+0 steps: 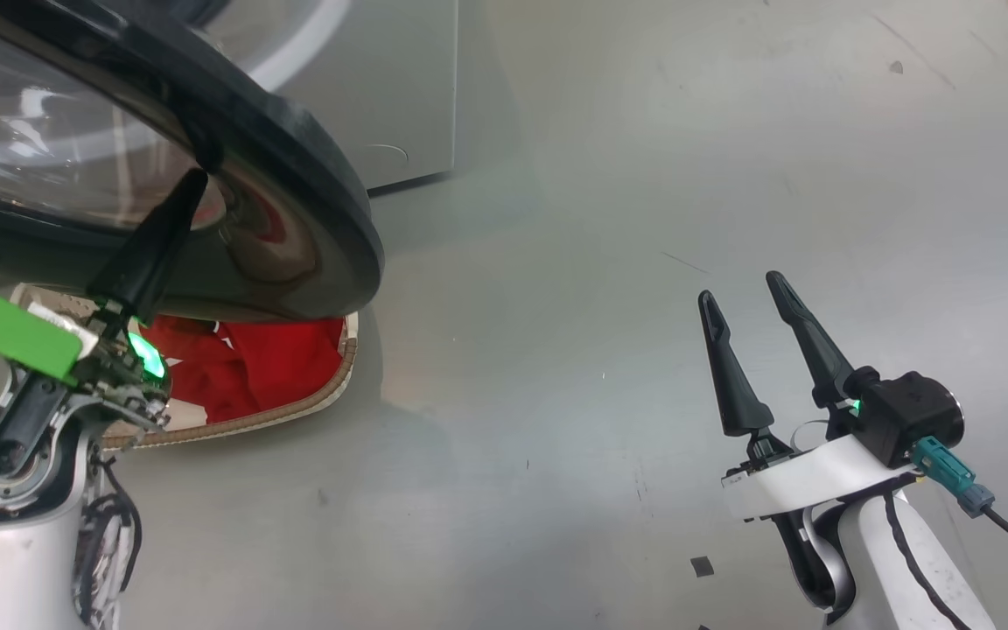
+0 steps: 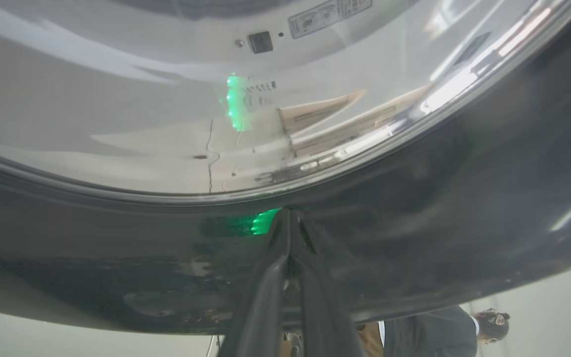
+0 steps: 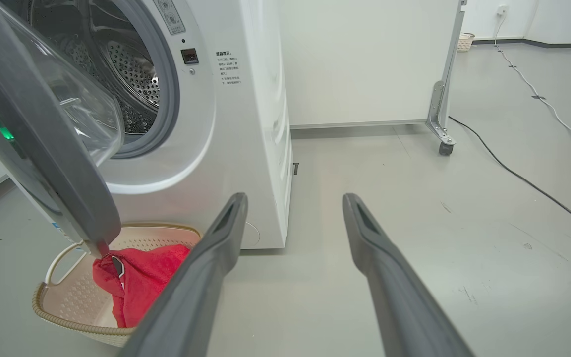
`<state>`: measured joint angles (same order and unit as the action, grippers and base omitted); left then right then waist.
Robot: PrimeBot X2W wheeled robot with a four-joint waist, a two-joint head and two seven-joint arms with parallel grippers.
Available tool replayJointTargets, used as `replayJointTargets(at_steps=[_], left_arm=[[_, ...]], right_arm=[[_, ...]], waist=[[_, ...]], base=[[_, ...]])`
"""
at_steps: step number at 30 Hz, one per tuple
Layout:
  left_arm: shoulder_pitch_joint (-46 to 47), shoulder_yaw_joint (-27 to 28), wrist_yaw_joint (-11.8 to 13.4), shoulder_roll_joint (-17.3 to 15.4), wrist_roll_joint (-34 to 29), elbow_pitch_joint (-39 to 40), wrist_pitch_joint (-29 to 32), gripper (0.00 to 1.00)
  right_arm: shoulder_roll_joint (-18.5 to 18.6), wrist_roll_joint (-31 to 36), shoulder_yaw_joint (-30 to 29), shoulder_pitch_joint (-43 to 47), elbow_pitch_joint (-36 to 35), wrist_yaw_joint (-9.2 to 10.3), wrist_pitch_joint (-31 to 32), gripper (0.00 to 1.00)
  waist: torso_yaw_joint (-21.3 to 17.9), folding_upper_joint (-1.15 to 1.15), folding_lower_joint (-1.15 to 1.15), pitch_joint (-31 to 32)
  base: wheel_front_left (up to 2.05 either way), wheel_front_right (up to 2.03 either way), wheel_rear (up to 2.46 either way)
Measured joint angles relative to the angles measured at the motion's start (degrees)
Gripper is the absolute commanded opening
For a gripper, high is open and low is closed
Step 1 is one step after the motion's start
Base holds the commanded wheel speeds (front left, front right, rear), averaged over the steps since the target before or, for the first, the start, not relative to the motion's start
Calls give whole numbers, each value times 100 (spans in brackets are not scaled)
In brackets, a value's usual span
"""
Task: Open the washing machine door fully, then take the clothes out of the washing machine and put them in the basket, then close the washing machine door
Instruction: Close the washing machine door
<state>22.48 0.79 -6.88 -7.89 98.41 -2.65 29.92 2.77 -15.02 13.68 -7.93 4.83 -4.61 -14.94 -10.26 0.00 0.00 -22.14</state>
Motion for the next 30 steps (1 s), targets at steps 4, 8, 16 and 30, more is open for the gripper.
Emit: replayJointTargets(at_steps=[4,8,16,30], left_arm=[[260,19,0,113,-153,-212,-290,0],[465,26,0,224,-381,-419,-526,0],[1048,38,0,379,-721,-797,-1062,0],[1991,71,0,444,-1093,-1618,-1734,0]], right_arm=[[-1,-42,16,-49,-29,5,0,100],[-2,-69,21,-93,-34,22,0,100],[-2,-231,126,-208,-56,22,0,100],[-3,-366,354,-360,3,27,0,100]], waist=[[-60,0,0,-84],[-99,0,0,-132],[-184,0,0,-284],[-527,0,0,-425]], base=[[0,0,0],[0,0,0],[0,0,0],[0,0,0]])
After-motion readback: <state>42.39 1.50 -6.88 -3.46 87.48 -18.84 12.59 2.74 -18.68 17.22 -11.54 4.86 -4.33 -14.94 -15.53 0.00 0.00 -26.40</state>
